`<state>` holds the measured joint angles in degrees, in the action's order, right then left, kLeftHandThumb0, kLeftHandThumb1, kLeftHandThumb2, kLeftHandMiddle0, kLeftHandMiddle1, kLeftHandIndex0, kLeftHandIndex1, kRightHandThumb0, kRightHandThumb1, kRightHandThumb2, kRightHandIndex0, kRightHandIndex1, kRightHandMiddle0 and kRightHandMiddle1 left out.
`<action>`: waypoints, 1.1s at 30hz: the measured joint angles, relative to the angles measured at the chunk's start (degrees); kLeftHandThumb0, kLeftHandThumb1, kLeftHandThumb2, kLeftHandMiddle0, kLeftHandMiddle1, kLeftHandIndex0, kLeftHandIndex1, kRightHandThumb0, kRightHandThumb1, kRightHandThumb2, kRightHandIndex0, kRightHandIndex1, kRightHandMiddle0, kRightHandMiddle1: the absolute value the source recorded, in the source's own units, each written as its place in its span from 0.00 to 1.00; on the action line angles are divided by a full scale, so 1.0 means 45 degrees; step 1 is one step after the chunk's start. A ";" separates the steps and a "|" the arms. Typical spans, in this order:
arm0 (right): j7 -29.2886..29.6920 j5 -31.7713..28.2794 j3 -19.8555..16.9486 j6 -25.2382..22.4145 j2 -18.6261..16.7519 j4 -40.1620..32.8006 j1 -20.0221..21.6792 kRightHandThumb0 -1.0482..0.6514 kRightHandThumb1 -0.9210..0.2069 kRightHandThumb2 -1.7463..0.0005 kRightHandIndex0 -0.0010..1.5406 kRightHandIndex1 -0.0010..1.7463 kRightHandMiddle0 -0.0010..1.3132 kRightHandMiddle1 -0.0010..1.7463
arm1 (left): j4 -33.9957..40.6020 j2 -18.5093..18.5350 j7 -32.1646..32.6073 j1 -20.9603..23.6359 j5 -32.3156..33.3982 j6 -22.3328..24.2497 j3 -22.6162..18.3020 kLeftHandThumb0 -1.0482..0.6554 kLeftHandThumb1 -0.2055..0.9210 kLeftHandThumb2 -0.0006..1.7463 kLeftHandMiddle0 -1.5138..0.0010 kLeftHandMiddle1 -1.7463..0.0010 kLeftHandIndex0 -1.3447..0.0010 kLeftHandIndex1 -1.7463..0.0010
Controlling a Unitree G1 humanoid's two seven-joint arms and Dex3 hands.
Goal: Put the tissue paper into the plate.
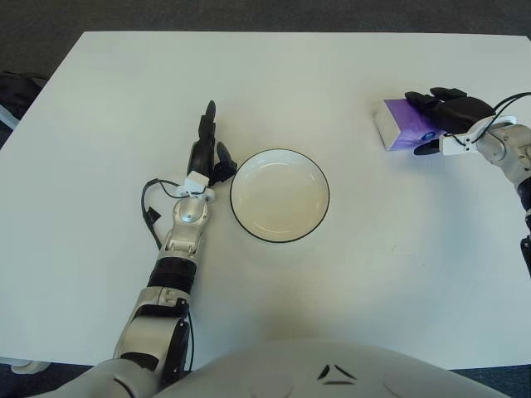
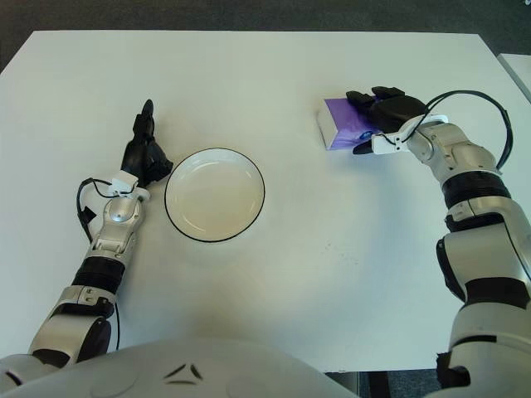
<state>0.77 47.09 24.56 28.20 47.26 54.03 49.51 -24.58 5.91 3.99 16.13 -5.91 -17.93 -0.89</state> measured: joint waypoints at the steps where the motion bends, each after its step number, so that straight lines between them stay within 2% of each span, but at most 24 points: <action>1: 0.0156 -0.0012 -0.0026 -0.0108 -0.0056 -0.0107 -0.0084 0.00 0.00 0.77 0.18 0.04 0.00 0.33 | 0.0000 -0.0001 0.0002 0.0000 -0.0001 0.0000 0.0001 0.09 1.00 0.69 0.99 1.00 1.00 0.90; 2: 0.0318 -0.0032 -0.0048 -0.0195 -0.0105 -0.0191 -0.0166 0.01 0.00 0.78 0.22 0.07 0.00 0.40 | 0.0000 -0.0002 0.0003 0.0000 -0.0001 0.0000 0.0000 0.09 1.00 0.69 0.99 1.00 1.00 0.90; 4: 0.0727 -0.0034 -0.0078 -0.0363 -0.0192 -0.0340 -0.0324 0.03 0.00 0.82 0.21 0.30 0.00 0.57 | 0.0001 -0.0004 0.0004 0.0001 -0.0001 0.0000 0.0000 0.10 1.00 0.69 0.99 1.00 1.00 0.91; 5: 0.0875 -0.0035 -0.0085 -0.0420 -0.0221 -0.0388 -0.0381 0.05 0.01 0.84 0.23 0.44 0.02 0.69 | 0.0001 -0.0006 0.0005 0.0001 0.0000 -0.0001 -0.0001 0.10 1.00 0.69 0.99 1.00 1.00 0.91; 7: 0.1353 -0.0032 -0.0090 -0.0520 -0.0288 -0.0471 -0.0514 0.08 0.03 0.86 0.27 0.63 0.07 0.84 | 0.0000 -0.0009 0.0007 0.0002 0.0001 -0.0005 -0.0004 0.10 1.00 0.69 0.99 1.00 1.00 0.91; 8: 0.1681 -0.0032 -0.0092 -0.0563 -0.0328 -0.0458 -0.0570 0.10 0.05 0.87 0.31 0.73 0.13 0.90 | -0.0004 -0.0012 0.0008 0.0002 0.0001 -0.0012 -0.0008 0.10 1.00 0.69 0.99 1.00 1.00 0.92; 9: 0.1938 -0.0033 -0.0099 -0.0599 -0.0366 -0.0437 -0.0622 0.11 0.06 0.87 0.33 0.76 0.15 0.92 | -0.0007 -0.0014 0.0010 0.0002 0.0001 -0.0018 -0.0011 0.10 1.00 0.69 0.99 1.00 1.00 0.92; 11: 0.2501 -0.0038 -0.0102 -0.0610 -0.0441 -0.0317 -0.0710 0.14 0.09 0.88 0.40 0.90 0.29 0.97 | -0.0015 -0.0021 0.0014 0.0002 0.0001 -0.0025 -0.0021 0.10 1.00 0.69 0.99 1.00 1.00 0.92; 14: 0.3163 -0.0075 -0.0104 -0.0609 -0.0509 -0.0146 -0.0756 0.17 0.12 0.88 0.47 0.97 0.39 0.99 | -0.0021 -0.0033 0.0023 0.0003 0.0001 -0.0028 -0.0030 0.10 1.00 0.69 0.99 1.00 1.00 0.92; 18: 0.3972 -0.0091 -0.0104 -0.0594 -0.0559 0.0064 -0.0756 0.19 0.19 0.81 0.60 0.99 0.53 1.00 | -0.0024 -0.0062 0.0026 0.0004 0.0012 -0.0028 -0.0040 0.10 1.00 0.69 0.99 1.00 1.00 0.92; 21: 0.4572 -0.0087 -0.0102 -0.0577 -0.0597 0.0256 -0.0757 0.18 0.20 0.79 0.66 1.00 0.60 1.00 | -0.0024 -0.0082 0.0027 0.0005 0.0018 -0.0027 -0.0052 0.10 1.00 0.69 0.99 1.00 1.00 0.92; 27: 0.5594 -0.0017 -0.0045 -0.0588 -0.0609 0.0487 -0.0788 0.16 0.11 0.77 0.74 1.00 0.73 1.00 | -0.0034 -0.0106 0.0027 0.0011 0.0020 -0.0024 -0.0068 0.10 1.00 0.69 0.99 1.00 1.00 0.92; 33: 0.6962 0.0218 0.0006 -0.0671 -0.0607 0.0596 -0.1081 0.18 0.06 0.77 0.76 1.00 0.76 1.00 | -0.0067 -0.0125 0.0027 0.0039 0.0040 0.0012 -0.0081 0.10 1.00 0.69 1.00 1.00 1.00 0.92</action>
<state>32.10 48.07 24.59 25.18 44.53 56.71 44.65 -24.88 5.34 4.11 16.30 -5.73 -17.88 -1.26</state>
